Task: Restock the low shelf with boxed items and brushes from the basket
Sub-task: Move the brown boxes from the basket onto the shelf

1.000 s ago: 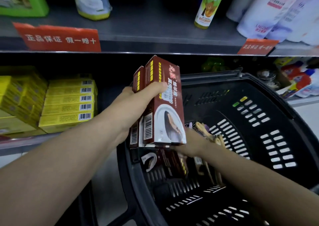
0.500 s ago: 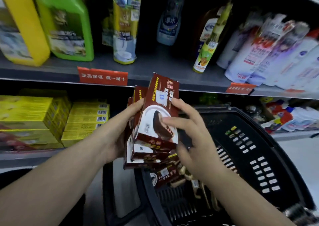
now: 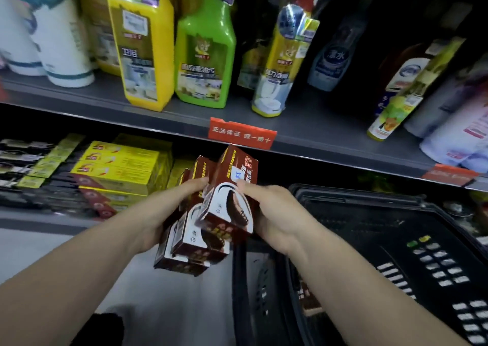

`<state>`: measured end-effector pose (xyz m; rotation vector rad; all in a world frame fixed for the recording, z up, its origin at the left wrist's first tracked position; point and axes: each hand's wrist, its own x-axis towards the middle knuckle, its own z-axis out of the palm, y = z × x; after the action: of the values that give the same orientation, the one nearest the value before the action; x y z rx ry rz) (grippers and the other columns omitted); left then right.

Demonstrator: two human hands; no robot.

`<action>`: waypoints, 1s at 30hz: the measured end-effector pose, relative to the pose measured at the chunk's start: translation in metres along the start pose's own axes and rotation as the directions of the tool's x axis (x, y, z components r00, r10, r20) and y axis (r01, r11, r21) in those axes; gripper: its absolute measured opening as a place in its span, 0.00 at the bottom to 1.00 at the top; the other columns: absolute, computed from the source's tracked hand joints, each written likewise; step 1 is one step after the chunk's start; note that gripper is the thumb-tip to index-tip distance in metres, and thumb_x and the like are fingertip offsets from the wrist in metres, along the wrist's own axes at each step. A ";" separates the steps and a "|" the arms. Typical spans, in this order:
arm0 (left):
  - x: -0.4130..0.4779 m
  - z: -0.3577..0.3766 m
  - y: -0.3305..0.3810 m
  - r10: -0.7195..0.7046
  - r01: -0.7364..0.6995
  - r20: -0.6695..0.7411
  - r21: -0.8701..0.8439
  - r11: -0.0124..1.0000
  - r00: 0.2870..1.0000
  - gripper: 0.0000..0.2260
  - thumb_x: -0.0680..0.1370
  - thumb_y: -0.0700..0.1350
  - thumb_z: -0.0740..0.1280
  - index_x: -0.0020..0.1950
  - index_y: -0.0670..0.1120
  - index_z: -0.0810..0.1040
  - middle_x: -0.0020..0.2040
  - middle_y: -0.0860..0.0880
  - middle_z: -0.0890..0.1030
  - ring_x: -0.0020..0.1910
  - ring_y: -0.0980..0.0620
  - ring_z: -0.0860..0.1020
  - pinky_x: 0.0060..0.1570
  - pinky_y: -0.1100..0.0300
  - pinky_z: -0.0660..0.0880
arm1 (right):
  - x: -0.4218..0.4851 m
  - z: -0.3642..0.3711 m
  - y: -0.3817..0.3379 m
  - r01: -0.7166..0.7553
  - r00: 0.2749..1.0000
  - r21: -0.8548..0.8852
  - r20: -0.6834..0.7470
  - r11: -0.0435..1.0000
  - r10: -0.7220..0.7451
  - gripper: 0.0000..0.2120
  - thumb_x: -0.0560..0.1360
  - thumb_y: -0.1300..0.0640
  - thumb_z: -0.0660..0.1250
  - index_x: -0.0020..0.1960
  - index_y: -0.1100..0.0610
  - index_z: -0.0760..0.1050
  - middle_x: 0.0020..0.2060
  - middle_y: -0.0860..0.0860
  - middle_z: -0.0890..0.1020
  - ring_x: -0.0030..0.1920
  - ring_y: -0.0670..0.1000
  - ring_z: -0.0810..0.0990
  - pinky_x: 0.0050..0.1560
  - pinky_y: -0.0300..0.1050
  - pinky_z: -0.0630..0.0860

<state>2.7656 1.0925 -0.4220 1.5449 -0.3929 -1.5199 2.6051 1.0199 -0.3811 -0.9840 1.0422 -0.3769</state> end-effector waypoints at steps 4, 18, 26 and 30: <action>0.009 -0.021 -0.005 -0.089 0.096 -0.080 0.091 0.991 0.993 0.30 0.57 0.66 0.75 0.51 0.48 0.82 0.42 0.45 0.86 0.45 0.44 0.84 0.52 0.50 0.77 | 0.065 0.007 -0.006 -0.094 0.983 -0.083 -0.166 0.992 0.079 0.07 0.78 0.63 0.62 0.46 0.64 0.77 0.44 0.59 0.82 0.39 0.56 0.80 0.42 0.48 0.77; 0.055 -0.035 -0.005 -0.055 0.096 -0.281 0.134 0.986 0.958 0.28 0.66 0.61 0.73 0.58 0.44 0.75 0.42 0.43 0.84 0.41 0.42 0.82 0.46 0.49 0.78 | 0.151 -0.057 0.026 -0.201 0.954 -0.960 -0.237 -0.192 0.185 0.19 0.73 0.61 0.68 0.62 0.62 0.71 0.57 0.57 0.77 0.51 0.55 0.77 0.48 0.44 0.74; 0.074 -0.037 -0.007 -0.087 0.135 -0.216 0.219 0.966 0.973 0.26 0.63 0.55 0.77 0.56 0.46 0.76 0.41 0.44 0.85 0.40 0.43 0.84 0.47 0.45 0.80 | 0.201 -0.062 0.043 0.031 0.972 -0.947 -0.046 -0.319 0.231 0.38 0.72 0.66 0.67 0.75 0.51 0.52 0.57 0.58 0.74 0.50 0.56 0.74 0.44 0.46 0.71; 0.081 -0.034 -0.005 -0.117 0.162 -0.197 0.233 0.959 0.974 0.26 0.61 0.56 0.77 0.54 0.46 0.78 0.40 0.45 0.86 0.40 0.43 0.84 0.48 0.45 0.79 | 0.210 -0.069 0.050 0.097 0.966 -0.944 0.013 -0.314 0.259 0.38 0.71 0.63 0.71 0.73 0.50 0.54 0.57 0.57 0.75 0.51 0.56 0.75 0.45 0.46 0.71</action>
<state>2.8105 1.0469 -0.4820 1.9270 -0.3860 -1.4630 2.6406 0.8697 -0.5474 -2.4428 1.0533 1.1226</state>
